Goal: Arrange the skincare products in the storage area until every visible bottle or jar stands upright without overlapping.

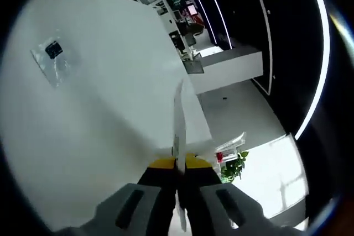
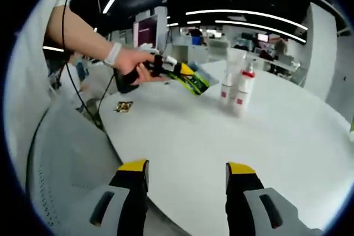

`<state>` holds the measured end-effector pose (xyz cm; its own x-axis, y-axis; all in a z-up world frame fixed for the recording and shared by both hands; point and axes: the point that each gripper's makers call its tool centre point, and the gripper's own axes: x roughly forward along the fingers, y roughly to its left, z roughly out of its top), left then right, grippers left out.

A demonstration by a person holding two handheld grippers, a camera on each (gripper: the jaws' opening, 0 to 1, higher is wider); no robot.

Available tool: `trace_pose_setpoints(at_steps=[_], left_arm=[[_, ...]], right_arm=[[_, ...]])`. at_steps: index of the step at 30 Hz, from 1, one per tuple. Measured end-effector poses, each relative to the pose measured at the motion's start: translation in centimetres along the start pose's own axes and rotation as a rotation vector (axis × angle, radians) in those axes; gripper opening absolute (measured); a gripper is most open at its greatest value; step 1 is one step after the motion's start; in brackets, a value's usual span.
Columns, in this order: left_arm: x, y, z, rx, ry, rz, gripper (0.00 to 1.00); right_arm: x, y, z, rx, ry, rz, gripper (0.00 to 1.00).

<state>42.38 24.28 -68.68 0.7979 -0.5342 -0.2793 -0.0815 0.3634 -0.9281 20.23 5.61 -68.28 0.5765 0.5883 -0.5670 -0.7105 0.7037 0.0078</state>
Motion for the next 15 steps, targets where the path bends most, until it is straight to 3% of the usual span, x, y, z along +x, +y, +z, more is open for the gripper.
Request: trace_pose_setpoints(at_steps=[3,15], left_arm=[[1.1,0.5,0.1,-0.022,0.012,0.004,0.00],[3.8,2.7,-0.7,-0.031,0.059,0.063,0.00]], right_arm=[[-0.1,-0.3,-0.1,-0.007,0.009,-0.013,0.55],[-0.4,-0.8,0.1,0.001,-0.021,-0.032,0.57]])
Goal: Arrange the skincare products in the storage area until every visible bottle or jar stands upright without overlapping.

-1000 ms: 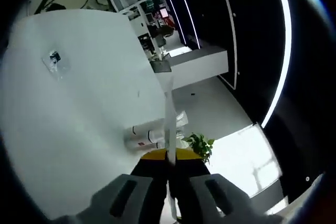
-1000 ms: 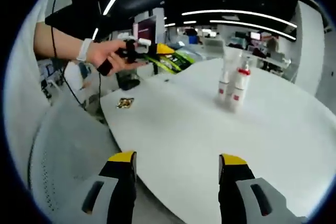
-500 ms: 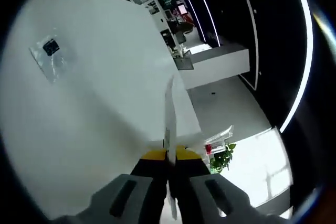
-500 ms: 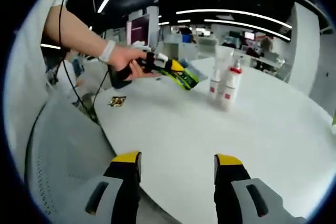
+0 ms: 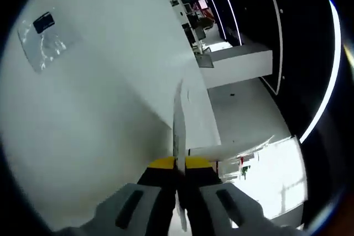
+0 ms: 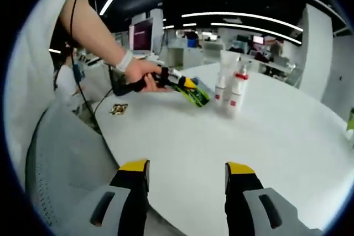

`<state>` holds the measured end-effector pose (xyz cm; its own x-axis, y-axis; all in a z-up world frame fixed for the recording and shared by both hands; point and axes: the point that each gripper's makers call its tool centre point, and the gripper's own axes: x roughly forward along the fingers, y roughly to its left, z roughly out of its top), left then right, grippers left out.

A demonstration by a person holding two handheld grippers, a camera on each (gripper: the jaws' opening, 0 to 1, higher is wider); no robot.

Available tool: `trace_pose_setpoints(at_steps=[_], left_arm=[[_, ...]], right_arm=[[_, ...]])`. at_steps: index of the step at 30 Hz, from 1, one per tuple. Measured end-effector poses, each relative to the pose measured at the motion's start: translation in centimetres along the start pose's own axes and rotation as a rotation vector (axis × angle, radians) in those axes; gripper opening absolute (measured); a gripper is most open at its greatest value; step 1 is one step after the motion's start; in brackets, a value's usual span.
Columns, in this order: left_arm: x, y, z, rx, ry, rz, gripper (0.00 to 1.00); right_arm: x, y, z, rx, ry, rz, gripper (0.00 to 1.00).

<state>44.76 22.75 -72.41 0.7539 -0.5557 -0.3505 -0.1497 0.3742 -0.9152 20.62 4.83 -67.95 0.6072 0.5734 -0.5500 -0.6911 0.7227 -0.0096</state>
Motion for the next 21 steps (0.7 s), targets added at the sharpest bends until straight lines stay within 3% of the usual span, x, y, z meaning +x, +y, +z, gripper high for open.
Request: trace_pose_setpoints(at_steps=[8,10,14,17,19,21], left_arm=[[1.7,0.9,-0.3,0.082,0.020,0.091,0.00],[1.5,1.9,-0.5,0.135,0.044,0.170,0.00],[1.4,2.1,-0.5,0.248,0.065,0.207,0.05],[1.4,2.3,-0.8,0.312,0.128,0.233,0.10],[1.1,2.5,-1.8,0.391,0.220,0.256,0.11],[1.1,2.5,-1.5,0.467,0.225,0.274,0.14]], right_arm=[[-0.2,-0.5,-0.4,0.000,0.001,-0.013,0.58],[-0.2,-0.6,-0.6,-0.012,0.006,-0.017,0.57],[-0.2,-0.8,-1.0,-0.005,0.018,-0.021,0.57],[-0.2,-0.7,-1.2,-0.016,0.020,-0.020,0.56],[-0.3,-0.8,-1.2,-0.011,0.021,-0.022,0.52],[-0.4,-0.8,-0.9,-0.015,0.008,-0.025,0.52]])
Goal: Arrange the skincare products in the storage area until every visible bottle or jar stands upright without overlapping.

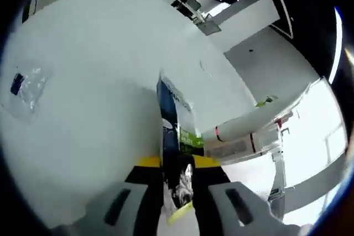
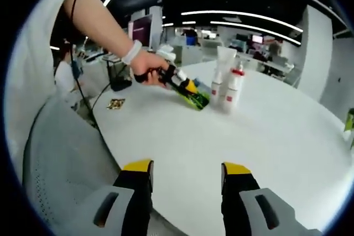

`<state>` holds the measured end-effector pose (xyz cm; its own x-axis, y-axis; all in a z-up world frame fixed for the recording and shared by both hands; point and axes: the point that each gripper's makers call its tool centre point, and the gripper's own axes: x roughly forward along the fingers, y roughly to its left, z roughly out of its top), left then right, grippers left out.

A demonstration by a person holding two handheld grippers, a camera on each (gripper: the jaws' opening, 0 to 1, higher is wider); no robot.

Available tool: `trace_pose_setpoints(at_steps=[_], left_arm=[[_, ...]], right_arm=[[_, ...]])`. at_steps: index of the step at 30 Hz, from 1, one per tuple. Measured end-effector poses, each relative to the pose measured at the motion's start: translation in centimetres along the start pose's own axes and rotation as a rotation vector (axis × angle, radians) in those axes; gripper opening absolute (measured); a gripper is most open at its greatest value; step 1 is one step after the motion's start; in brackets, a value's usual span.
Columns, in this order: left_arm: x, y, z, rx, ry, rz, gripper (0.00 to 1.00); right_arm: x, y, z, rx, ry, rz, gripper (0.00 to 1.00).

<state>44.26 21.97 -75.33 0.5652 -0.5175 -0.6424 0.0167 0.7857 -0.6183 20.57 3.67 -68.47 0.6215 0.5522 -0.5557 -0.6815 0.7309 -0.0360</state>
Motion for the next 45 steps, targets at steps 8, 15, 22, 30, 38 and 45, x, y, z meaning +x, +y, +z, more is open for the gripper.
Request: trace_pose_setpoints(at_steps=[8,15,22,30,38,45], left_arm=[[-1.3,1.2,0.0,0.286,0.049,0.089,0.31],[-3.4,2.2,-0.1,0.430,0.068,0.114,0.42],[-9.0,3.2,-0.3,0.586,0.031,0.146,0.47],[-15.2,8.6,-7.0,0.846,0.261,0.261,0.62],[-18.8,12.2,-12.3,0.980,0.426,0.288,0.61],[-18.6,13.8,-12.8,0.886,0.381,0.294,0.59]], right_arm=[[0.0,0.0,-0.2,-0.012,0.011,-0.005,0.49],[0.0,0.0,-0.2,-0.025,0.010,-0.006,0.49],[0.0,0.1,-0.2,-0.032,0.011,0.000,0.50],[-0.1,0.0,-0.3,-0.052,0.016,-0.007,0.46],[0.0,0.4,-0.2,-0.071,0.015,0.005,0.46],[0.0,0.6,-0.3,-0.090,0.023,0.012,0.45]])
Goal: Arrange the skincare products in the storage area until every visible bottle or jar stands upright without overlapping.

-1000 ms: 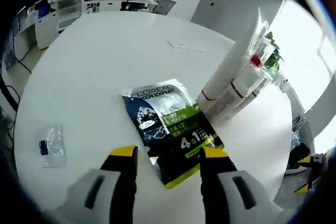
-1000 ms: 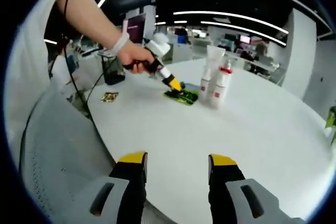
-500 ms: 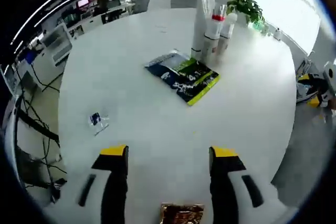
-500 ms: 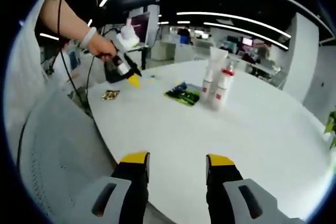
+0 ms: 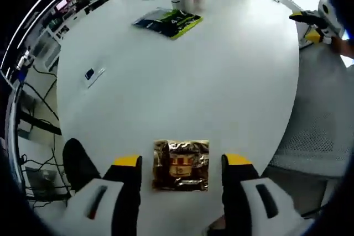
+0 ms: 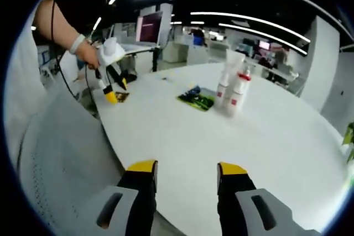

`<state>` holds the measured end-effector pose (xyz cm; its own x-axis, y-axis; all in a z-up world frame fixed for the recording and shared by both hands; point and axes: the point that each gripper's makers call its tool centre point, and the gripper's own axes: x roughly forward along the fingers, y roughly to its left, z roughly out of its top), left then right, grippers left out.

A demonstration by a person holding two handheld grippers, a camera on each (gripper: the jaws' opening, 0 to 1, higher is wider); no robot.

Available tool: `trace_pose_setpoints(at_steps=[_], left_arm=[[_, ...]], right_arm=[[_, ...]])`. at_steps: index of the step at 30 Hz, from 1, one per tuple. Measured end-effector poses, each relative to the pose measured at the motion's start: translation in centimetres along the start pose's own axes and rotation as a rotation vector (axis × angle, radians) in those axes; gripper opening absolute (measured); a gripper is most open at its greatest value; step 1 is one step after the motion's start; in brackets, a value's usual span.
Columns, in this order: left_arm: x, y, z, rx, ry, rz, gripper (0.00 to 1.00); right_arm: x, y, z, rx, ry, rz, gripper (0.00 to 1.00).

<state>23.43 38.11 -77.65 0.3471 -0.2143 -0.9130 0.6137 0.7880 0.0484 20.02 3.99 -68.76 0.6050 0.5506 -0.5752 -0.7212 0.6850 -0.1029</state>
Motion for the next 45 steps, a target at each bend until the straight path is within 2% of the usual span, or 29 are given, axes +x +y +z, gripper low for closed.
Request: trace_pose_setpoints(at_steps=[3,4,8,10,14,16,21,27,29,33,35,37,40,45], left_arm=[[-0.3,-0.6,-0.3,-0.025,-0.002,-0.033,0.51],[-0.5,-0.7,-0.2,-0.005,-0.012,-0.028,0.49],[-1.0,-1.3,-0.3,-0.013,-0.020,-0.040,0.38],[-1.1,-1.4,-0.3,-0.010,-0.024,-0.039,0.37],[-1.3,-1.6,-0.4,-0.066,0.002,-0.017,0.36],[-1.3,-1.4,0.0,-0.077,-0.008,-0.004,0.35],[-1.6,-1.1,0.5,-0.186,-0.054,0.016,0.35],[-2.6,-0.9,1.4,-0.369,-0.134,0.037,0.35],[-3.2,-1.3,1.8,-0.431,-0.164,0.038,0.35],[-4.3,-2.8,3.2,-0.535,-0.249,-0.001,0.35],[-4.9,-3.5,3.8,-0.523,-0.261,0.006,0.35],[-5.8,-3.9,5.0,-0.518,-0.314,0.026,0.35],[-6.7,-4.9,6.3,-0.568,-0.364,0.006,0.35],[-7.1,-5.5,6.5,-0.615,-0.385,0.016,0.35]], right_arm=[[0.0,0.0,0.0,0.002,0.003,0.002,0.44],[0.0,0.0,0.0,0.002,0.004,0.001,0.44],[0.0,0.0,-0.3,-0.016,0.015,0.000,0.42],[0.0,0.0,-0.3,-0.019,0.018,-0.001,0.42],[0.1,0.0,-0.3,-0.020,0.018,-0.001,0.42],[0.1,0.1,-0.4,-0.022,0.019,0.003,0.42],[0.2,0.5,-0.3,-0.031,0.022,0.018,0.42],[0.1,0.4,-0.3,-0.028,0.017,0.016,0.42],[0.0,0.1,-0.2,-0.017,0.012,0.008,0.42],[0.0,0.3,0.0,-0.010,0.004,0.015,0.42],[0.0,0.6,-0.1,-0.012,0.007,0.027,0.42],[0.1,0.9,-0.1,-0.007,0.012,0.044,0.42],[0.2,1.6,0.0,-0.019,0.011,0.067,0.41],[0.2,1.8,0.0,-0.018,0.016,0.078,0.41]])
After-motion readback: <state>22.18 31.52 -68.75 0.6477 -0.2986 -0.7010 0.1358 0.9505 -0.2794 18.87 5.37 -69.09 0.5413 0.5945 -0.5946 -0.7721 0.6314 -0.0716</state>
